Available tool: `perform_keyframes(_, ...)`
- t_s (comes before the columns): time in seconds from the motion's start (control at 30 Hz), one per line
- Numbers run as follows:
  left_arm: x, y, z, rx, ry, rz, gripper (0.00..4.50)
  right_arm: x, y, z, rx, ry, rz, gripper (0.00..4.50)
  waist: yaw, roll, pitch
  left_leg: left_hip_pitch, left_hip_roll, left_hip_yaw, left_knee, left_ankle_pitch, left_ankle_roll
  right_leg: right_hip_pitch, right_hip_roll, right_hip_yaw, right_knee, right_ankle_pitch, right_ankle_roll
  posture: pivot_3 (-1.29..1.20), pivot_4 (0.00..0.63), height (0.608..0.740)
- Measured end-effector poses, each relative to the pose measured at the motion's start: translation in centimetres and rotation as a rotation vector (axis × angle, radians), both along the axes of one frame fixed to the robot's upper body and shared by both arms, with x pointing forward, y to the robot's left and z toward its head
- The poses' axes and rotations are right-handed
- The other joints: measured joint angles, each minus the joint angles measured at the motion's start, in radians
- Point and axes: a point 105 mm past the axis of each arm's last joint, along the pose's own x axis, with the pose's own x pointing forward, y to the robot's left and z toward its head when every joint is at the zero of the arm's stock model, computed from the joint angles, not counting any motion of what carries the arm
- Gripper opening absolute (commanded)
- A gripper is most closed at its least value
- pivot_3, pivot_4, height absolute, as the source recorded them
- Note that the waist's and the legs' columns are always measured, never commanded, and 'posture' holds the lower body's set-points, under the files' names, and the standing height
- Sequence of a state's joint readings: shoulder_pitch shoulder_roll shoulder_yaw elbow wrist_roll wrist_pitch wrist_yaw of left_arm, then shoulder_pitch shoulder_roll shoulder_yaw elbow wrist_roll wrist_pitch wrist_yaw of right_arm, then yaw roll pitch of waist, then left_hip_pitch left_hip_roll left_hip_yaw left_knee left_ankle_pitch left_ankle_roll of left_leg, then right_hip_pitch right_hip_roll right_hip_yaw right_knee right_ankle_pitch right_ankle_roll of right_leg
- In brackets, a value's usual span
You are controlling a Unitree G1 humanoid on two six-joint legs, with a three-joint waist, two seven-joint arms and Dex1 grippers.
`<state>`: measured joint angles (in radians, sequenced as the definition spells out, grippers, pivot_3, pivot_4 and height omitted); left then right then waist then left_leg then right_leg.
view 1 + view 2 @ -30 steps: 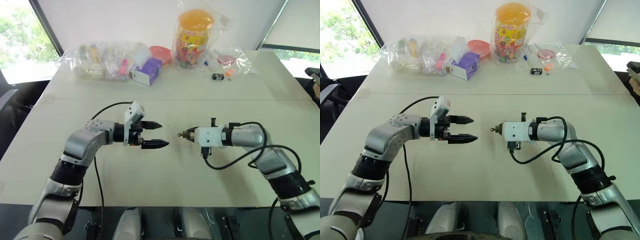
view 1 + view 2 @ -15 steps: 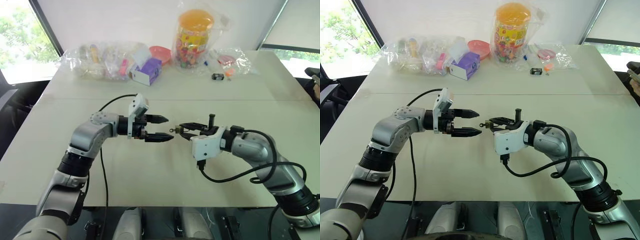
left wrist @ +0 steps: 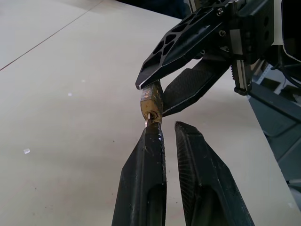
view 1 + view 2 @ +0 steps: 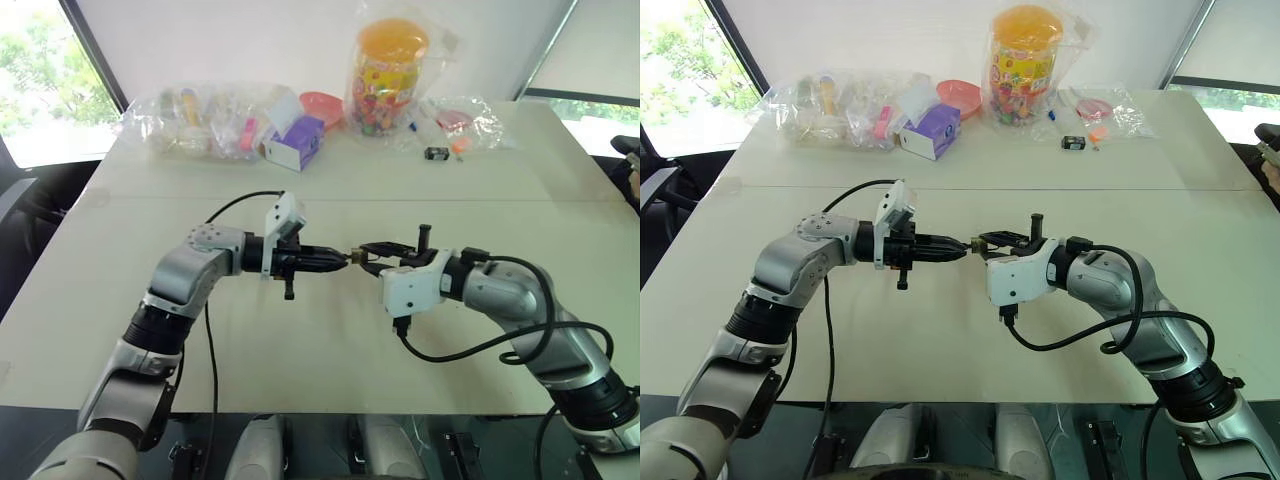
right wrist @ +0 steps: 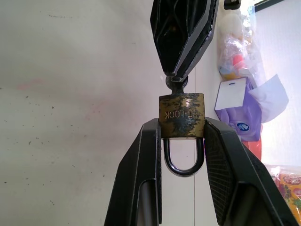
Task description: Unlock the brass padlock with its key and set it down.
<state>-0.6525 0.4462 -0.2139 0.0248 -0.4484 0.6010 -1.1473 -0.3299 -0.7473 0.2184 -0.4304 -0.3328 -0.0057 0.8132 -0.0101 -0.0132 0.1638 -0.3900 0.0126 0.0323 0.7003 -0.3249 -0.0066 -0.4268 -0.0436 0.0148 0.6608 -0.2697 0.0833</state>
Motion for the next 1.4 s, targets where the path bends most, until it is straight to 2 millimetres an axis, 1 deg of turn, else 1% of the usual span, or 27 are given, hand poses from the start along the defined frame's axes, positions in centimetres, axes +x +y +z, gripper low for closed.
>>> perform_keyframes(0.13, -0.3, -0.4, 0.2, -0.019, 0.002, -0.02, 3.3, 0.4, -0.6, 0.2, 0.002, -0.006, -0.038, 0.66, 0.0, 0.0, 0.0, 0.0, 0.0, 0.0, 0.0, 0.0, 0.0, 0.0, 0.0, 0.0, 0.0, 0.0, 0.0, 0.0, 0.15, 0.735)
perform_keyframes(0.17, -0.4, -0.5, 0.3, -0.024, -0.001, -0.025, 3.71, 0.5, -0.7, 0.3, 0.001, -0.008, -0.048, 0.66, 0.0, 0.0, 0.0, 0.0, 0.0, 0.0, 0.0, 0.0, 0.0, 0.0, 0.0, 0.0, 0.0, 0.0, 0.0, 0.0, 0.15, 0.735)
perform_keyframes(0.3, -0.3, -0.5, 0.5, -0.03, -0.005, -0.018, 3.71, 0.6, -0.9, 0.3, -0.002, -0.007, -0.054, 0.66, 0.0, 0.0, 0.0, 0.0, 0.0, 0.0, 0.0, 0.0, 0.0, 0.0, 0.0, 0.0, 0.0, 0.0, 0.0, 0.0, 0.15, 0.735)
perform_keyframes(0.4, 0.4, 0.2, 0.2, -0.014, 0.0, 0.031, 3.71, 0.1, -0.3, 0.3, -0.006, -0.011, -0.018, 0.66, -0.002, 0.0, 0.0, 0.0, 0.0, 0.0, 0.0, 0.0, 0.0, 0.0, 0.0, 0.0, 0.0, 0.0, 0.0, 0.0, 0.15, 0.735)
perform_keyframes(0.63, 0.9, 0.7, -0.4, 0.007, 0.012, 0.063, 3.71, 0.1, -0.1, 0.6, -0.006, -0.013, -0.007, 0.66, 0.0, 0.0, 0.0, 0.0, 0.0, 0.0, 0.0, 0.0, 0.0, 0.0, 0.0, 0.0, 0.0, 0.0, 0.0, 0.0, 0.15, 0.735)
perform_keyframes(0.77, 0.9, 0.5, -0.5, 0.001, 0.016, 0.058, 3.71, 0.0, 0.0, 0.8, -0.005, -0.021, 0.0, 0.66, 0.0, 0.0, 0.0, 0.0, 0.0, 0.0, 0.0, 0.0, 0.0, 0.0, 0.0, 0.0, 0.0, 0.0, 0.0, 0.0, 0.15, 0.735)
perform_keyframes(0.8, 0.9, 0.4, -0.4, -0.002, 0.017, 0.054, 3.18, 0.0, 0.0, 0.8, -0.005, -0.021, 0.0, 0.66, 0.0, 0.0, 0.0, 0.0, 0.0, 0.0, 0.0, 0.0, 0.0, 0.0, 0.0, 0.0, 0.0, 0.0, 0.0, 0.0, 0.15, 0.735)
perform_keyframes(0.83, 0.8, 0.3, -0.4, -0.005, 0.018, 0.05, 2.85, 0.0, 0.0, 0.8, -0.005, -0.021, 0.0, 0.66, 0.0, 0.0, 0.0, 0.0, 0.0, 0.0, 0.0, 0.0, 0.0, 0.0, 0.0, 0.0, 0.0, 0.0, 0.0, 0.0, 0.15, 0.735)
perform_keyframes(0.87, 0.8, 0.3, -0.4, -0.007, 0.019, 0.046, 2.36, 0.0, 0.0, 0.8, -0.005, -0.021, 0.0, 0.66, 0.0, 0.0, 0.0, 0.0, 0.0, 0.0, 0.0, 0.0, 0.0, 0.0, 0.0, 0.0, 0.0, 0.0, 0.0, 0.0, 0.15, 0.735)
perform_keyframes(0.93, 0.7, 0.2, -0.4, -0.008, 0.019, 0.043, 1.32, 0.0, 0.0, 0.8, -0.004, -0.02, -0.001, 0.66, 0.0, 0.0, 0.0, 0.0, 0.0, 0.0, 0.0, 0.0, 0.0, 0.0, 0.0, 0.0, 0.0, 0.0, 0.0, 0.0, 0.15, 0.735)
perform_keyframes(0.97, 0.7, 0.2, -0.4, -0.009, 0.02, 0.042, 0.74, 0.0, 0.0, 0.8, -0.005, -0.02, -0.001, 0.66, 0.0, 0.0, 0.0, 0.0, 0.0, 0.0, 0.0, 0.0, 0.0, 0.0, 0.0, 0.0, 0.0, 0.0, 0.0, 0.0, 0.15, 0.735)
perform_keyframes(1.0, 0.7, 0.2, -0.4, -0.011, 0.02, 0.041, 0.28, 0.0, 0.0, 0.8, -0.005, -0.02, -0.001, 0.66, 0.0, 0.0, 0.0, 0.0, 0.0, 0.0, 0.0, 0.0, 0.0, 0.0, 0.0, 0.0, 0.0, 0.0, 0.0, 0.0, 0.15, 0.735)
perform_keyframes(1.03, 0.7, 0.1, -0.4, -0.012, 0.02, 0.04, 0.02, 0.0, 0.0, 0.8, -0.005, -0.019, -0.001, 0.66, 0.0, 0.0, 0.0, 0.0, 0.0, 0.0, 0.0, 0.0, 0.0, 0.0, 0.0, 0.0, 0.0, 0.0, 0.0, 0.0, 0.15, 0.735)
perform_keyframes(1.37, 0.8, 0.0, -0.4, -0.015, 0.017, 0.041, 0.02, -0.1, 0.1, 0.7, -0.012, -0.012, 0.002, 0.66, 0.0, 0.0, 0.0, 0.0, 0.0, 0.0, 0.0, 0.0, 0.0, 0.0, 0.0, 0.0, 0.0, 0.0, 0.0, 0.0, 0.15, 0.735)
perform_keyframes(1.4, 0.8, 0.0, -0.4, -0.014, 0.015, 0.041, 0.27, -0.1, 0.1, 0.7, -0.013, -0.012, 0.002, 0.66, 0.0, 0.0, 0.0, 0.0, 0.0, 0.0, 0.0, 0.0, 0.0, 0.0, 0.0, 0.0, 0.0, 0.0, 0.0, 0.0, 0.15, 0.735)
